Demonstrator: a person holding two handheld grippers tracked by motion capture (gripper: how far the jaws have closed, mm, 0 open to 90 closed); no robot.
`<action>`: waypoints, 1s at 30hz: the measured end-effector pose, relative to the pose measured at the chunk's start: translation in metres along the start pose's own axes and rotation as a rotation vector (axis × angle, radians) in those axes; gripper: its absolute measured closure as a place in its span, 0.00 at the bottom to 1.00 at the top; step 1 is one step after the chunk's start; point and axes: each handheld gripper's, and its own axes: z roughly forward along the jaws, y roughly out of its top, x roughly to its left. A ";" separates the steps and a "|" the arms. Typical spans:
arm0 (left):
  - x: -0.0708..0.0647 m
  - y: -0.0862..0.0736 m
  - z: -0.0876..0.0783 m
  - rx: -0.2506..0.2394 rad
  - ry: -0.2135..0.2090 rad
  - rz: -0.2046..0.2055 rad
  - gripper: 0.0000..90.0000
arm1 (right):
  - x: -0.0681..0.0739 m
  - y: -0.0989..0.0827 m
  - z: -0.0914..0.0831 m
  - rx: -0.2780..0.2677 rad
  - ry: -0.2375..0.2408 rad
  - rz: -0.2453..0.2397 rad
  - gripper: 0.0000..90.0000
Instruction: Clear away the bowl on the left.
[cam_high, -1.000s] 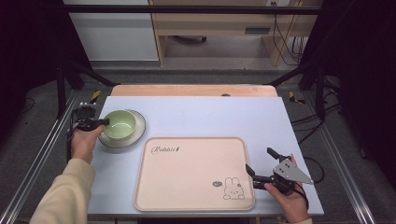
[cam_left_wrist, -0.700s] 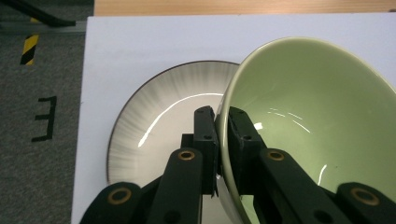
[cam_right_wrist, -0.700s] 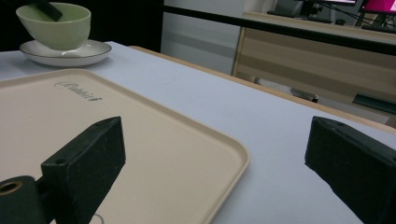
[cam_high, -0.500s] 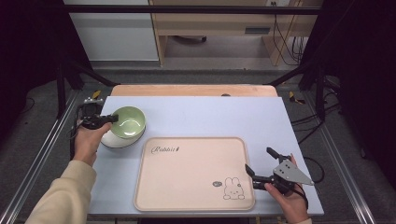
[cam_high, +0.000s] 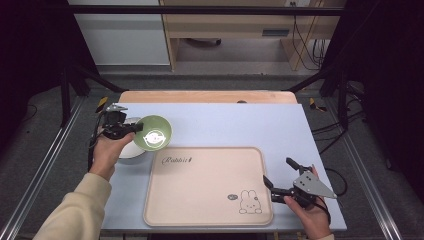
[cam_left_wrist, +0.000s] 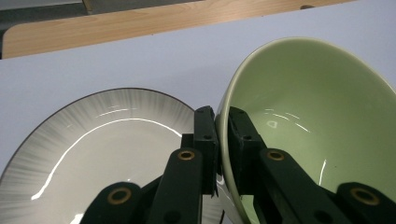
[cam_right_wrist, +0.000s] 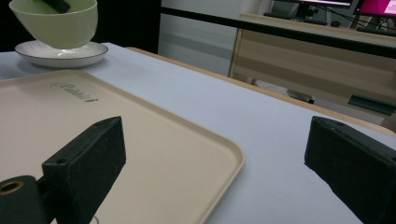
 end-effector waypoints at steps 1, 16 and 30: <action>0.000 0.000 0.000 0.000 0.000 0.000 0.93 | 0.000 0.000 0.000 0.000 0.000 0.000 0.06; -0.035 -0.004 0.009 0.009 -0.095 0.056 0.93 | 0.000 0.000 -0.001 0.001 0.000 0.001 0.06; -0.070 -0.014 0.021 0.041 -0.176 0.115 0.93 | 0.000 0.000 0.000 0.001 0.002 0.000 0.06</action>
